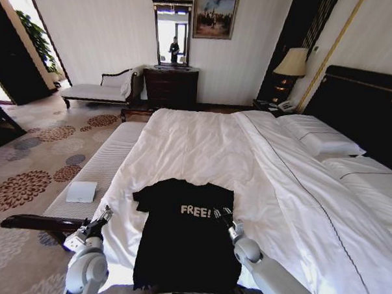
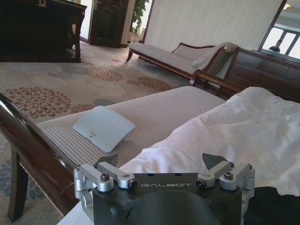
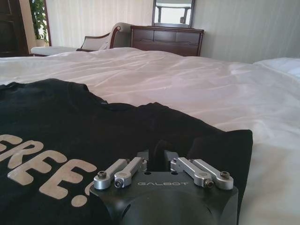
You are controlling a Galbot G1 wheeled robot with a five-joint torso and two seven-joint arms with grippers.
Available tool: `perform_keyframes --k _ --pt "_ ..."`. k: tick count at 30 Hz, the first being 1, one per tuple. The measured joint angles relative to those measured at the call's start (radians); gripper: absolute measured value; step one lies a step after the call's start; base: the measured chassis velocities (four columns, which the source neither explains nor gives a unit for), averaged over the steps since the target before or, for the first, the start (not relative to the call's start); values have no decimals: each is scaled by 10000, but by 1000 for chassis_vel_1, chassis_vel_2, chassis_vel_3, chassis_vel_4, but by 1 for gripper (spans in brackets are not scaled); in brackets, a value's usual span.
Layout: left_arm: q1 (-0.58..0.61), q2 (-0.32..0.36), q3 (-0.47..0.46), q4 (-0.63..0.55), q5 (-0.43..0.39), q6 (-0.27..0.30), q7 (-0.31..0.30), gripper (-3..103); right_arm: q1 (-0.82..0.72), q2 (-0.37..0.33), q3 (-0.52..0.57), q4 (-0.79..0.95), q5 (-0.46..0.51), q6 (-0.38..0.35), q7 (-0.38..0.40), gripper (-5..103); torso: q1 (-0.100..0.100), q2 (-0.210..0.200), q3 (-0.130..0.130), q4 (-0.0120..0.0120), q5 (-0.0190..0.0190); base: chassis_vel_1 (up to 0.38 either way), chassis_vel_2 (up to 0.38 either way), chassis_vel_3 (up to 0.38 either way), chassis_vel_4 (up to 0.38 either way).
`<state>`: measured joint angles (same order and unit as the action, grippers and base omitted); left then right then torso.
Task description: Fold the clothes on the bed.
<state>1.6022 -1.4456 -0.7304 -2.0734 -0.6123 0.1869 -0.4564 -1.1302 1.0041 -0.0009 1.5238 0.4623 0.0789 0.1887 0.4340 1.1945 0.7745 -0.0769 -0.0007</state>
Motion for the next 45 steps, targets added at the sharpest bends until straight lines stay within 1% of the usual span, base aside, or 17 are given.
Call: perform_keyframes --k 1,3,4,6,12,19,25,27,29,33,34,35,37,38,41,44,45 --pt "12 0 5 -6 9 -4 0 100 0 7 8 0 -3 19 0 17 0 0 0 0 0 0 0 0 0" --pt "24 -1 16 -11 26 -7 0 100 -1 18 18 1 -6 51 0 17 0 0 0 1 0 0 0 0 0" --pt "44 -3 45 -18 63 -18 0 100 -6 46 54 3 -9 170 -3 6 0 0 0 1 0 0 0 0 0" --pt "55 -8 69 -28 88 -24 0 100 -38 64 88 23 -8 265 -35 3 0 0 0 1 0 0 0 0 0" --pt "70 -10 108 -116 122 -24 -7 100 -153 39 160 122 21 492 -283 0 0 0 0 0 0 0 0 0 0" --pt "123 -3 111 -202 155 -25 -29 100 -527 40 219 292 136 1215 -1196 0 -1 0 0 0 0 0 0 0 0" --pt "189 -22 154 -237 240 -25 -30 100 -665 161 213 248 62 1773 -1412 -2 0 0 0 0 0 0 0 0 0" --pt "195 -22 154 -240 248 -26 -31 100 -713 193 253 282 101 1961 -1519 3 0 0 0 1 1 0 0 0 0" --pt "200 -32 158 -239 253 -27 -32 100 -889 272 494 506 250 2362 -1993 14 0 0 0 1 0 0 0 0 0" --pt "184 -51 202 -164 253 -29 -34 100 -1264 465 1153 1104 625 2775 -2580 19 -1 0 0 1 0 0 0 0 0" --pt "173 -54 216 -147 250 -29 -34 100 -1338 502 1308 1234 697 2801 -2634 30 -1 0 0 2 1 0 0 0 0" --pt "154 -62 242 -120 246 -29 -39 100 -1484 565 1645 1483 845 2824 -2684 35 -1 0 0 0 2 0 0 0 0" --pt "142 -65 260 -106 244 -29 -40 100 -1542 587 1812 1598 912 2825 -2697 35 -1 0 0 0 0 0 0 0 0" --pt "74 -65 317 -67 242 -29 -44 100 -1786 622 2548 2082 1203 2788 -2694 47 -1 0 0 0 0 0 0 0 0" --pt "-80 -20 370 -1 234 23 -44 100 -2061 536 3322 2619 1463 2211 -2061 52 0 0 0 1 1 0 0 0 0" --pt "-346 112 436 128 -74 314 244 100 -2557 175 4263 3364 2159 1077 -1088 68 0 0 0 -3 1 0 0 0 0" --pt "-346 112 436 128 -74 314 244 100 -2557 175 4263 3364 2159 1077 -1088 68 0 0 0 -3 1 0 0 0 0"
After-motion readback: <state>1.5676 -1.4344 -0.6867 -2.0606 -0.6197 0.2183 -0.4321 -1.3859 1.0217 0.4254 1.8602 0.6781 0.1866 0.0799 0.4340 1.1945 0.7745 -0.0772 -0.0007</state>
